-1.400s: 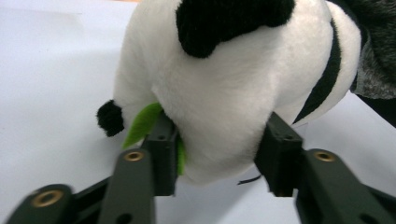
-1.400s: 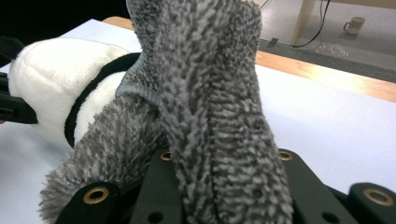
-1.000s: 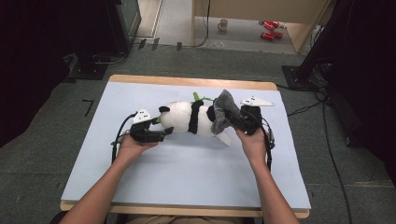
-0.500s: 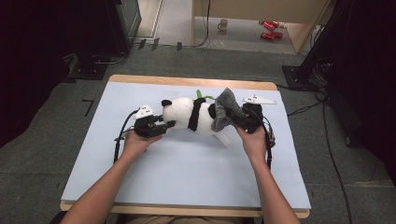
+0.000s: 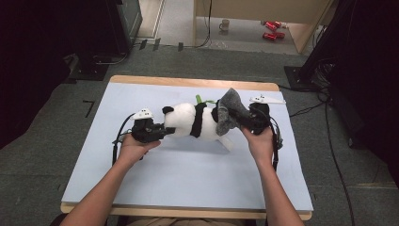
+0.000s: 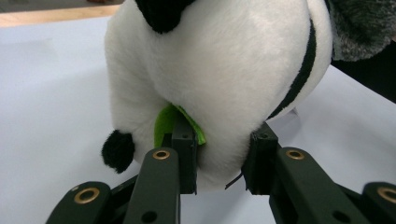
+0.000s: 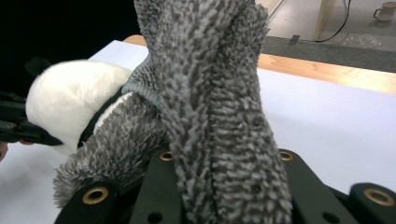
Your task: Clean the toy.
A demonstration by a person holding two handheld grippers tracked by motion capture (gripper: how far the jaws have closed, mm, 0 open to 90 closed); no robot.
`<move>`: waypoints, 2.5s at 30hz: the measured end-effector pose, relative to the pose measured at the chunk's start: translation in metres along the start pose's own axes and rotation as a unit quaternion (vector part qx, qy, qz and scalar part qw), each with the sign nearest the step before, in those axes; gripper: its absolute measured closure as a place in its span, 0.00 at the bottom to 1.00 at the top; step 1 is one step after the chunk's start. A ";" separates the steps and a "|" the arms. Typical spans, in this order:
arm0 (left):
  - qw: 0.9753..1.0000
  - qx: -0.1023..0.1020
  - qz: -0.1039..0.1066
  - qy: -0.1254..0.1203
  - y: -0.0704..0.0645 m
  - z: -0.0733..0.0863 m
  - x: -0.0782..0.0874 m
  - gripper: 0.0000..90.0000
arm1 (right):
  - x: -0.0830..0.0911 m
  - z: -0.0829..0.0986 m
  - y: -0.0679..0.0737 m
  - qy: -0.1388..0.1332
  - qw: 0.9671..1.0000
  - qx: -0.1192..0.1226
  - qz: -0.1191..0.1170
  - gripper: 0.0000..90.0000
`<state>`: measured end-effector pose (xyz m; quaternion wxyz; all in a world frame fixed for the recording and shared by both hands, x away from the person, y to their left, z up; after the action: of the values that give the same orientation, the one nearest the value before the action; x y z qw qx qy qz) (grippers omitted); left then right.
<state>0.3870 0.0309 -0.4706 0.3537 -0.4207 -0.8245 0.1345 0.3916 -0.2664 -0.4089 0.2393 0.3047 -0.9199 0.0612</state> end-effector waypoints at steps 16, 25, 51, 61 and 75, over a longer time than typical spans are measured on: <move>1.000 -0.002 -0.013 -0.007 -0.035 0.016 -0.014 0.76 | -0.027 -0.040 0.106 -0.026 0.990 0.014 -0.141 0.85; 0.999 0.010 -0.046 -0.010 -0.029 0.019 -0.017 0.75 | -0.053 -0.022 0.117 0.001 0.992 0.091 -0.085 0.85; 0.999 0.029 -0.030 0.012 0.000 0.006 -0.022 0.72 | 0.000 0.004 0.008 0.028 0.997 0.041 0.062 0.90; 0.999 0.041 -0.029 -0.005 0.002 0.008 -0.023 0.71 | 0.023 -0.010 -0.002 -0.014 0.999 0.005 0.039 0.90; 0.999 0.022 -0.036 -0.010 -0.002 0.013 -0.021 0.66 | -0.022 -0.043 0.107 -0.028 0.990 0.059 -0.125 0.89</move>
<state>0.3856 0.0141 -0.4890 0.3588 -0.3815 -0.8397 0.1437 0.3607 -0.1572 -0.3778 0.2010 0.4322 -0.8757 0.0770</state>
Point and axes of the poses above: each handheld gripper's, and its own axes: x roughly backward along the jaws, z roughly out of its underside, y roughly to its left, the point moved 6 cm from there along -x, roughly forward along the jaws, and after that the axes turned 15 degrees about x, right-handed, at the moved point
